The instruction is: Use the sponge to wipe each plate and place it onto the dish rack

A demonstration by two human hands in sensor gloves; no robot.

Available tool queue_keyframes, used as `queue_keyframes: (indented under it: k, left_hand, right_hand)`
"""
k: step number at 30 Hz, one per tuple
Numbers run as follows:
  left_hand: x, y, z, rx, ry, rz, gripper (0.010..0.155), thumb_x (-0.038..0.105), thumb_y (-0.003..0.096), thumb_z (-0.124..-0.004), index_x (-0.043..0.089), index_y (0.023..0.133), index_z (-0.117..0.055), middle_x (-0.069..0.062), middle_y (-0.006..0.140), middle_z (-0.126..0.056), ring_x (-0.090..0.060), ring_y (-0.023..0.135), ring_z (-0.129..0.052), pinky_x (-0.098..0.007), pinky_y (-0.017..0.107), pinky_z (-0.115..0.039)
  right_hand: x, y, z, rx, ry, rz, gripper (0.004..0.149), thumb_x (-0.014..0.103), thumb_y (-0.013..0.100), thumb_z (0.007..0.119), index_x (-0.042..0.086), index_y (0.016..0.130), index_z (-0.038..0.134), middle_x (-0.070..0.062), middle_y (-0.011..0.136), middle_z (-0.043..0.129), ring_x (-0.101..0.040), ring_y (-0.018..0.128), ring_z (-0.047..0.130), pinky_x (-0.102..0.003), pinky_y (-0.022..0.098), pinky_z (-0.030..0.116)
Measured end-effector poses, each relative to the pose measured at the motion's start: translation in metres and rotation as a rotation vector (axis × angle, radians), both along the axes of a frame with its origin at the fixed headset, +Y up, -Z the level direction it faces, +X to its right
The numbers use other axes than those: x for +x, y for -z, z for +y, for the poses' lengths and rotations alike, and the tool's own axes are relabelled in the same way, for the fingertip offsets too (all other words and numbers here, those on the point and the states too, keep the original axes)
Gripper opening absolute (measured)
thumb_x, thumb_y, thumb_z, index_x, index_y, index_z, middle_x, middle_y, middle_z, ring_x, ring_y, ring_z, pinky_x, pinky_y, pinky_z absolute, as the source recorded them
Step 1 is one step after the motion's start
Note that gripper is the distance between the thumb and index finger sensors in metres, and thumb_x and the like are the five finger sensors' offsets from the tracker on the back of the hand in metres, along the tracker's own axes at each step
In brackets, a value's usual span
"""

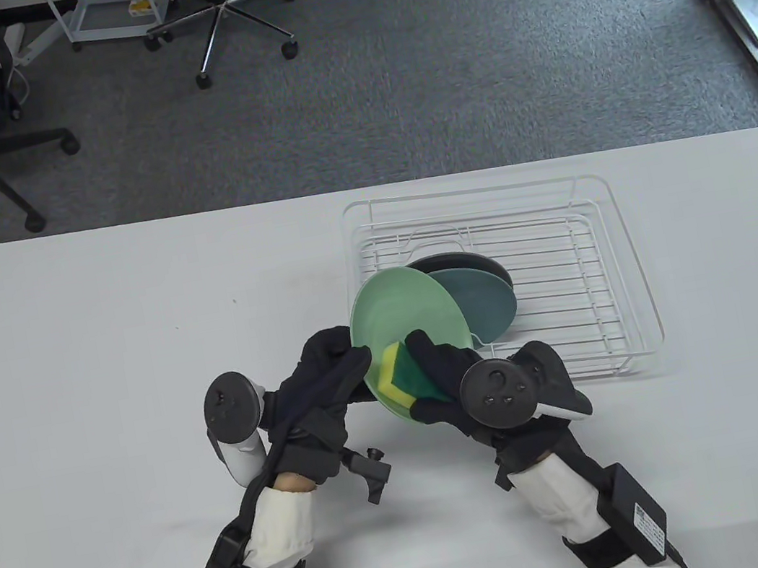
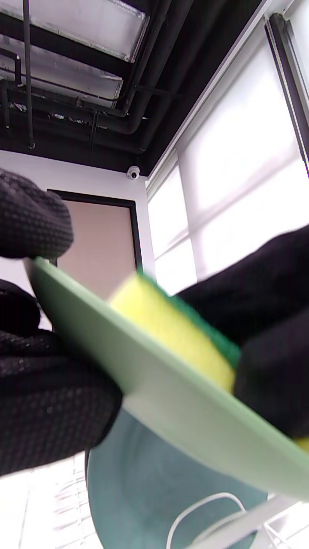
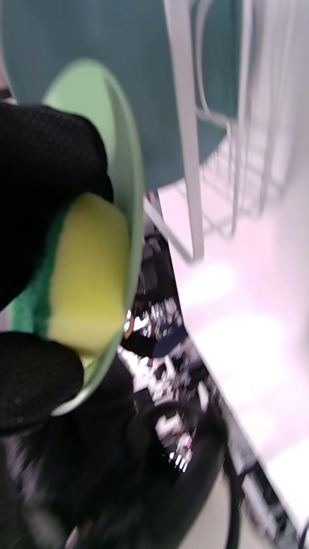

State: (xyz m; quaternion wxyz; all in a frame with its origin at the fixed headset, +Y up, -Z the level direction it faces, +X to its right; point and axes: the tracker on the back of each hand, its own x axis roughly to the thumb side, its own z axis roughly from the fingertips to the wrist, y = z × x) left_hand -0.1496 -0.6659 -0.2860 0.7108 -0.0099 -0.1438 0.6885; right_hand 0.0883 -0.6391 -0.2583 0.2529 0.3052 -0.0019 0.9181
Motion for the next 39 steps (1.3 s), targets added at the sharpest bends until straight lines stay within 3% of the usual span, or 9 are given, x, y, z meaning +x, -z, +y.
queue_keyframes:
  k: [5,11,17,23,27,35,39]
  left_hand:
    - [-0.005,0.007,-0.012,-0.103,-0.124,-0.018,0.067,0.030,0.0580,-0.075,-0.015,0.102,-0.054,-0.039,0.090,-0.078,-0.048,0.068,-0.096,-0.036,0.042,-0.095]
    - [-0.015,0.010,-0.016,-0.154,-0.222,0.012,0.064,0.020,0.0611,-0.064,-0.020,0.106,-0.042,-0.043,0.091,-0.073,-0.050,0.071,-0.094,-0.037,0.047,-0.095]
    - [-0.022,0.012,-0.020,-0.215,-0.373,-0.004,0.062,0.017,0.0613,-0.060,-0.023,0.105,-0.038,-0.042,0.093,-0.071,-0.048,0.072,-0.094,-0.035,0.049,-0.095]
    - [-0.018,0.010,-0.022,-0.246,-0.493,-0.040,0.061,0.015,0.0611,-0.058,-0.023,0.104,-0.036,-0.039,0.095,-0.069,-0.044,0.076,-0.094,-0.032,0.052,-0.095]
    - [-0.014,0.010,-0.023,-0.257,-0.520,-0.071,0.061,0.014,0.0608,-0.059,-0.022,0.104,-0.037,-0.038,0.094,-0.070,-0.042,0.076,-0.095,-0.030,0.051,-0.096]
    - [-0.002,0.013,-0.031,-0.283,-0.314,-0.140,0.058,0.019,0.0613,-0.064,-0.020,0.102,-0.051,-0.022,0.077,-0.088,-0.025,0.050,-0.103,-0.019,0.027,-0.094]
    - [0.000,0.016,-0.035,-0.285,-0.243,-0.134,0.055,0.017,0.0599,-0.067,-0.019,0.100,-0.056,-0.022,0.069,-0.091,-0.020,0.040,-0.104,-0.015,0.019,-0.093]
  right_hand:
    - [0.015,0.002,0.005,-0.043,0.267,0.035,0.078,0.038,0.058,0.074,-0.006,0.115,0.042,-0.034,0.098,0.071,-0.048,0.076,0.081,-0.051,0.055,0.078]
    - [0.048,-0.010,0.023,0.157,0.521,-0.208,0.079,0.040,0.061,0.070,-0.003,0.116,0.033,-0.034,0.101,0.068,-0.048,0.078,0.080,-0.050,0.057,0.078]
    - [0.057,-0.013,0.025,0.264,0.484,-0.334,0.079,0.039,0.062,0.067,-0.004,0.116,0.028,-0.036,0.102,0.065,-0.048,0.079,0.079,-0.049,0.056,0.078]
    - [0.033,-0.013,0.017,0.287,0.376,-0.270,0.085,0.039,0.061,0.070,-0.004,0.114,0.019,-0.035,0.105,0.061,-0.048,0.081,0.079,-0.049,0.057,0.078]
    - [0.023,-0.020,0.019,0.392,0.370,-0.263,0.084,0.039,0.061,0.069,-0.002,0.113,0.017,-0.033,0.106,0.060,-0.047,0.082,0.079,-0.046,0.058,0.080]
    - [0.032,-0.026,0.020,0.499,0.538,-0.331,0.074,0.040,0.061,0.068,-0.003,0.114,0.040,-0.031,0.101,0.070,-0.040,0.077,0.087,-0.039,0.054,0.085]
    - [0.039,-0.024,0.018,0.502,0.582,-0.383,0.071,0.039,0.062,0.066,-0.005,0.113,0.045,-0.031,0.100,0.071,-0.040,0.075,0.087,-0.039,0.052,0.084]
